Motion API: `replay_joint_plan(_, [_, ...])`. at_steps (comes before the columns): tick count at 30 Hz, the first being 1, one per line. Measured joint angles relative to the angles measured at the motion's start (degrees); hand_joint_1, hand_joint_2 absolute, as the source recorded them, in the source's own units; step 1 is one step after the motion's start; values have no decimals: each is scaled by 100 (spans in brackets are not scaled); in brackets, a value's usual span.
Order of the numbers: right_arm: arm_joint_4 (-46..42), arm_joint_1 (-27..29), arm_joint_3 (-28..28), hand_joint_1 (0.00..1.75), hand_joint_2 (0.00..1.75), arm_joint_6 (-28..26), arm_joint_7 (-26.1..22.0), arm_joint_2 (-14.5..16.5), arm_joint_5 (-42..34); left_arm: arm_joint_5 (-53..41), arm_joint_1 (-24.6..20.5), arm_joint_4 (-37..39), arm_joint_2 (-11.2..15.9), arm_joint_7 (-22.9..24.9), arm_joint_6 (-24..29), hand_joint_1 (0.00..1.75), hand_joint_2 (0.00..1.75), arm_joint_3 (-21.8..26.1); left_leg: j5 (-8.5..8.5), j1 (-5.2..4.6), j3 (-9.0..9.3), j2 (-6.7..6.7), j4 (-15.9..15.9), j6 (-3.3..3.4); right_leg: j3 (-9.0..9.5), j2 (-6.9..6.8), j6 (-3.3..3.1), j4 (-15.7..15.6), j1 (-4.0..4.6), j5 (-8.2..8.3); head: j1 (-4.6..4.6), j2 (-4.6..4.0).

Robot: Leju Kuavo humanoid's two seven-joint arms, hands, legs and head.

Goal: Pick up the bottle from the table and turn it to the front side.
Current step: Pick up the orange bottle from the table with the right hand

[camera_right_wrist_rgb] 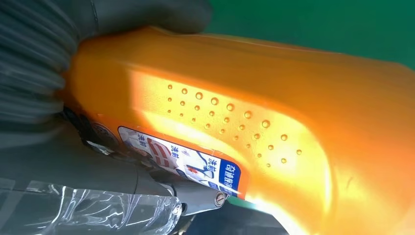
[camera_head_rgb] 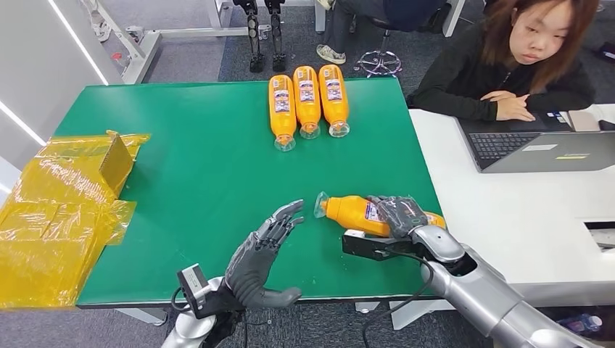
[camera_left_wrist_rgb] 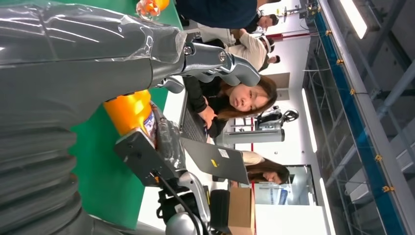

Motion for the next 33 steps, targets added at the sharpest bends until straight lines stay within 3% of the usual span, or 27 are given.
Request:
replay_joint_plan(10, [-606, 390, -349, 175, 175, -472, 322, 30, 913, -42, 45, -59, 2, -1, 97, 0, 175, 71, 0, 0, -1, -2, -1, 0, 0, -3, -1, -1, 0, -1, -1, 0])
replay_joint_plan(18, [-1729, 1597, -761, 175, 175, -1282, 549, 337, 1811, -41, -15, 0, 38, -1, 406, 0, 175, 232, -1, 1, -5, -5, -12, -1, -9, -7, -4, -1, 1, -5, 0, 0])
replay_joint_plan(26, [-3091, 2671, -959, 175, 175, -2308, 280, 774, 2100, -30, -491, 651, 92, 1, 606, 0, 175, 566, -1, 2, -6, -2, -15, -2, -13, -4, -9, 2, 2, -7, -2, 0])
replay_joint_plan(33, [-3472, 3023, -998, 175, 175, -2530, 106, 834, 1983, -14, -652, 935, 116, 1, 672, 0, 175, 676, -1, 0, -8, 0, -14, -2, -13, -2, -9, 1, -1, -7, 0, 0])
